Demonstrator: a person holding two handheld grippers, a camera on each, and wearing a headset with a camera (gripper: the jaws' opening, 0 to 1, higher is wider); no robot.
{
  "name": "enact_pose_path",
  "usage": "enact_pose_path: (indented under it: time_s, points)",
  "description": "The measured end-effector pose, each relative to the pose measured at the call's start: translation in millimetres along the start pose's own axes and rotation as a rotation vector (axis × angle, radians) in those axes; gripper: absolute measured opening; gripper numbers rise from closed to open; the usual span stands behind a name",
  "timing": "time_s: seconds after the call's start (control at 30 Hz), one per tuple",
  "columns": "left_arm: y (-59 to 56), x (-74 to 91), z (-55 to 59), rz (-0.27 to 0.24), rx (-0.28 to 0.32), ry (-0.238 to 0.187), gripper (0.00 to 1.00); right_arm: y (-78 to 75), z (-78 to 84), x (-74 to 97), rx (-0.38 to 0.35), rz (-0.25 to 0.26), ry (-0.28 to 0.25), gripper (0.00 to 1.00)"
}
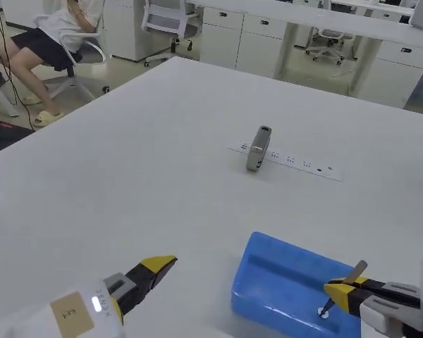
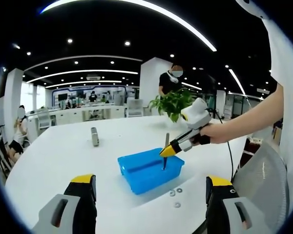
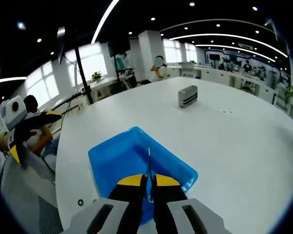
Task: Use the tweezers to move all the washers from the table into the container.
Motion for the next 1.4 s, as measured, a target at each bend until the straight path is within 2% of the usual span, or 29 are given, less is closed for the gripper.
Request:
enact_pose_path:
  time_s: [0.3,0.63,1.03,1.4]
  points:
    - [-0.6,-0.2,0.2,0.004,0.000,0.001,0.94,10.1,-9.4,22.0,0.001,0.003,-0.065,0.03]
    - [-1.8,-1.1,1.2,0.011,-0.006,0.009,0.93,35.7,-18.7,46.6,0.003,-0.004,-0.146,0.03]
    - [-1.8,-1.7,1.5,0.010,-0.015,0.013,0.93,59.4,-6.1,51.8,-0.018,-0.015,-0.153,0.03]
    - [-2.6,-2.4,2.4,0.014,-0.024,0.021,0.93,72.2,12.0,39.7,-0.055,-0.061,-0.126,0.03]
Point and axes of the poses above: the centre of the closed fingertips' face, and the gripper's own axes: x roughly backward along the fingers, y roughly to its left, z roughly out of its underside, the point moved 5 cm from there along x, roughly backward along the fingers, and after that the axes turned 14 degrees about y, right-handed, at the moved point
